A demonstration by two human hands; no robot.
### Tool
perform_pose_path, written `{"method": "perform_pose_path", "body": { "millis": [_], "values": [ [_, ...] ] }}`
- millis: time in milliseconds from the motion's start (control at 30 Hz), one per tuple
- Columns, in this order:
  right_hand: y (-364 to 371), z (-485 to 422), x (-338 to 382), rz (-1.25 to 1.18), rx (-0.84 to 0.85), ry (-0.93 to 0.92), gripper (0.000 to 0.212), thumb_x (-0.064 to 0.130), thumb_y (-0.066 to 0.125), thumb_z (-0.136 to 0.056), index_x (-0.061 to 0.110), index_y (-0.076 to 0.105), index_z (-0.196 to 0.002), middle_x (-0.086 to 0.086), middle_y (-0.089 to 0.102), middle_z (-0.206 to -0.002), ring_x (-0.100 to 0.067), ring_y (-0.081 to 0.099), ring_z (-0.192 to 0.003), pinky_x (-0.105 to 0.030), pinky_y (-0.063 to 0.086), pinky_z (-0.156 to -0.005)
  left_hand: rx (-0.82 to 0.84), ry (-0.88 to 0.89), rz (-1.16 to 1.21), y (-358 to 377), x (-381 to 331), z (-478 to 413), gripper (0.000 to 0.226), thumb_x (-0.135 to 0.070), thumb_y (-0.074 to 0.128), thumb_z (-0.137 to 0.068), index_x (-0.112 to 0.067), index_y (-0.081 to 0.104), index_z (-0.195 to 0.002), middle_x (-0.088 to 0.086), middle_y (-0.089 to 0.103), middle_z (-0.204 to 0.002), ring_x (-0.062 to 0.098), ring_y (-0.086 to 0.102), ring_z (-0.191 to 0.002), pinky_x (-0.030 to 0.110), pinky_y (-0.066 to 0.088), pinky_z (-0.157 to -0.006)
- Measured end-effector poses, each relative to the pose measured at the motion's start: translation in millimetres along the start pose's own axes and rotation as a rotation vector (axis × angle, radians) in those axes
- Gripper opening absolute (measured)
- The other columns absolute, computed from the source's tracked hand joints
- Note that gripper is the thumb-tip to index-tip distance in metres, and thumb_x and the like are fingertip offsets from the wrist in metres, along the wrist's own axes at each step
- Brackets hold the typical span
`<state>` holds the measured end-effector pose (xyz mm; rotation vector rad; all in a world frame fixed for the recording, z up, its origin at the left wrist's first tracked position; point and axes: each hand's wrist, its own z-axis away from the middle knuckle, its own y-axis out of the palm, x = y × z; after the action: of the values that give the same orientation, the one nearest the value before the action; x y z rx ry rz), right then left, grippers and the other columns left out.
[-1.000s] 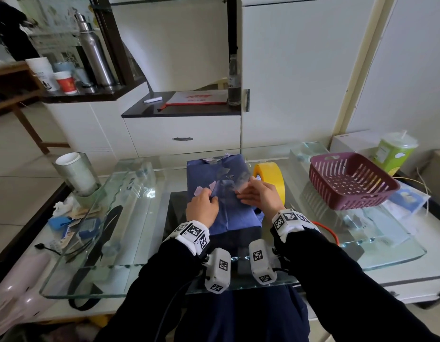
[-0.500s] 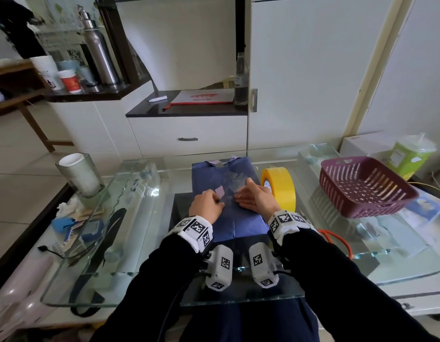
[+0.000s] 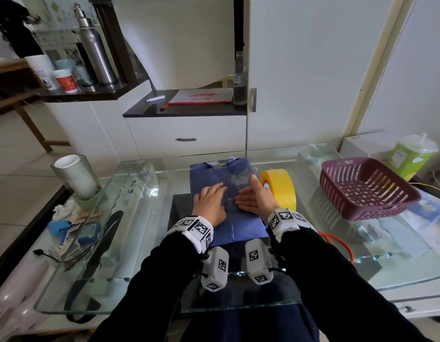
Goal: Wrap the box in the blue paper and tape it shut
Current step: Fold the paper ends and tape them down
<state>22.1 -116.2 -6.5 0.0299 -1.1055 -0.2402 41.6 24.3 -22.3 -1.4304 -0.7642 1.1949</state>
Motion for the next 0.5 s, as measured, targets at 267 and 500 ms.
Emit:
{"method": "perform_pose_path", "body": {
  "millis": [267,500],
  "values": [
    [5.0,-0.2,1.6,0.06,-0.064,-0.036,0.07,0.054,0.026,-0.098,-0.008,0.058,-0.103,-0.027,0.064,-0.099,-0.031,0.064,-0.078,-0.034,0.055,-0.069,0.171,-0.008,-0.05,-10.3,-3.3,-2.6,0.066,-0.023,0.039,-0.092,-0.025,0.009,-0.15,-0.012,0.006,-0.159,0.015,0.015,-0.144,0.038,0.017,-0.111],
    [7.5,-7.4,12.8,0.117,-0.14,-0.189,0.065,0.052,0.021,-0.099,-0.001,0.058,-0.106,-0.019,0.065,-0.098,-0.029,0.062,-0.075,-0.036,0.054,-0.066,0.097,0.018,-0.016,-20.7,-10.9,0.4,0.062,-0.026,0.043,-0.091,-0.029,0.019,-0.148,-0.007,0.027,-0.153,0.015,0.021,-0.139,0.037,0.018,-0.109]
  ]
}}
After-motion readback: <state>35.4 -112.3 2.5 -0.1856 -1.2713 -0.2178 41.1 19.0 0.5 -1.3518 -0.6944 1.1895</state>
